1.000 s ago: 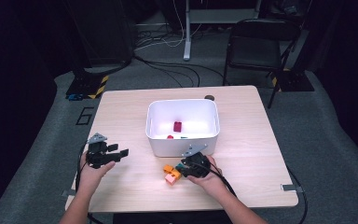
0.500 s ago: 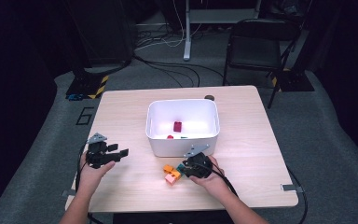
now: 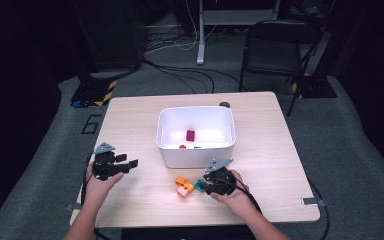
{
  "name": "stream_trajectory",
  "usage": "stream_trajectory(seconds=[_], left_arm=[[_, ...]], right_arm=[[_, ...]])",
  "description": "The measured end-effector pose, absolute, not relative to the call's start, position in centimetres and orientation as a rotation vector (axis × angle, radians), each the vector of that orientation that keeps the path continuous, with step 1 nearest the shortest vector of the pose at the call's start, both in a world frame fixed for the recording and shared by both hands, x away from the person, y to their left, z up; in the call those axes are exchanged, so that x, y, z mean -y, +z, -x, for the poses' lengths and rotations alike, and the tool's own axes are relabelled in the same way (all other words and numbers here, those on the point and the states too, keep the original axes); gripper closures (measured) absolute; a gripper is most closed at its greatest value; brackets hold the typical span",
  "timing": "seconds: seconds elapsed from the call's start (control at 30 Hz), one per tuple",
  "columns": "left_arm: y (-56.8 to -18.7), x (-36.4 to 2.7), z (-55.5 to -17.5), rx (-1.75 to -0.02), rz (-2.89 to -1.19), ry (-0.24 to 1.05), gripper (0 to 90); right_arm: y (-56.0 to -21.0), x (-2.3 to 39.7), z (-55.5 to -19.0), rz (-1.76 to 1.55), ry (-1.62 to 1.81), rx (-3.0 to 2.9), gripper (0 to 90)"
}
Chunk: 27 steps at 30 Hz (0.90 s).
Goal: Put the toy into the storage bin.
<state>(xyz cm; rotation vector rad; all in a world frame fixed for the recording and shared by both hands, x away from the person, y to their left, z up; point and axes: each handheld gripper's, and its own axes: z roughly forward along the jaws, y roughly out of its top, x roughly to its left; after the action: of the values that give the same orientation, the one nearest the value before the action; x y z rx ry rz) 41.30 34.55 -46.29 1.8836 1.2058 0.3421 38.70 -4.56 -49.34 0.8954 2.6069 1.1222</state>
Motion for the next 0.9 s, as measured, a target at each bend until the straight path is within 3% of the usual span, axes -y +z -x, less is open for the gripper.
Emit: stream_trajectory(seconds=[0.37,0.63,0.9], left_arm=[[-46.3,-34.6,-41.3,-1.203,-1.879,0.349,35.9],[-46.2,-34.7,-41.2,-1.208,-1.885,0.343,35.9],[-46.2,-34.6,-41.3,-1.206,-1.877,0.348,35.9]], right_arm=[[-50.2,3.6,-38.8,-0.874,1.092,-2.634,50.7],[-51.0,3.7,-39.0,-0.871,1.047,-2.658,57.5],[-50.6,3.8,-38.9,-0.855,1.054,-2.663,58.3]])
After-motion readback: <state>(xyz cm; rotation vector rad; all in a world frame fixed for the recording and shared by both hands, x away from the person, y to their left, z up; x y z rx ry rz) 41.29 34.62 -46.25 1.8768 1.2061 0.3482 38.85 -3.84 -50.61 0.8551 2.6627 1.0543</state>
